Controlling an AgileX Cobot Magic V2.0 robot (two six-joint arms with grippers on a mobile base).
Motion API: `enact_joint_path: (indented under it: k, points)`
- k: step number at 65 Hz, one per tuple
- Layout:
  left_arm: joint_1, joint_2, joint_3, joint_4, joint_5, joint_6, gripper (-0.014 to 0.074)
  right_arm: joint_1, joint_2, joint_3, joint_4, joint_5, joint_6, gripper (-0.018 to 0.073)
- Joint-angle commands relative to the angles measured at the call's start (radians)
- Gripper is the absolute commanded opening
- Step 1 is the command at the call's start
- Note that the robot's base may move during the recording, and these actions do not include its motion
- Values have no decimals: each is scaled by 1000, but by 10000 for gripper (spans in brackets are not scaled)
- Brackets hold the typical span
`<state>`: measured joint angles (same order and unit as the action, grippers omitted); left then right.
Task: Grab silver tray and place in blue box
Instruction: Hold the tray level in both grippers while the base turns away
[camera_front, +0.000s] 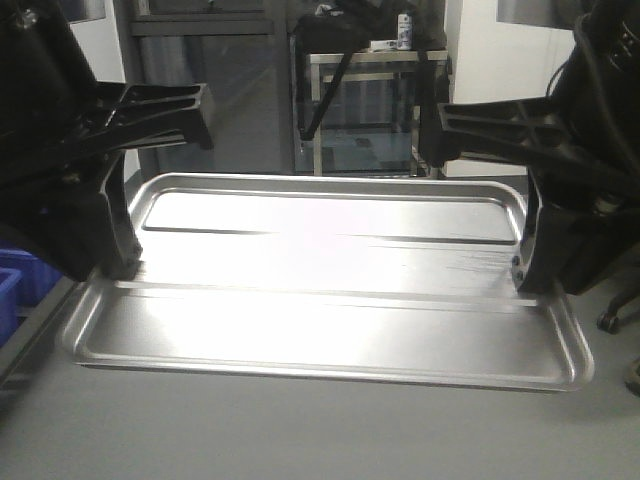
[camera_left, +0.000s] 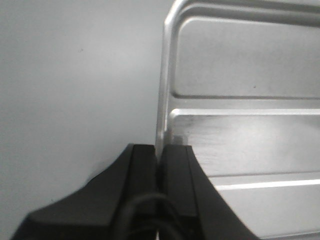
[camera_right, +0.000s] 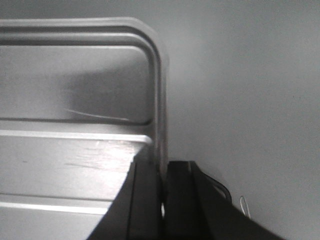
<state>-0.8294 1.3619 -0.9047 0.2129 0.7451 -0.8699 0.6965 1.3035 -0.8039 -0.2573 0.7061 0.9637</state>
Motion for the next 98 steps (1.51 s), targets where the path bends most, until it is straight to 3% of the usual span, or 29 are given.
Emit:
enact_joint_path:
  k: [1,98]
  points:
    - [-3,-32,-22,33,5,-3,-104,-5,-33,-22,-53,8,-2,59]
    - [-3,-32,-22,33,5,-3,-104,-5,-33,-22,-53,8,-2,59]
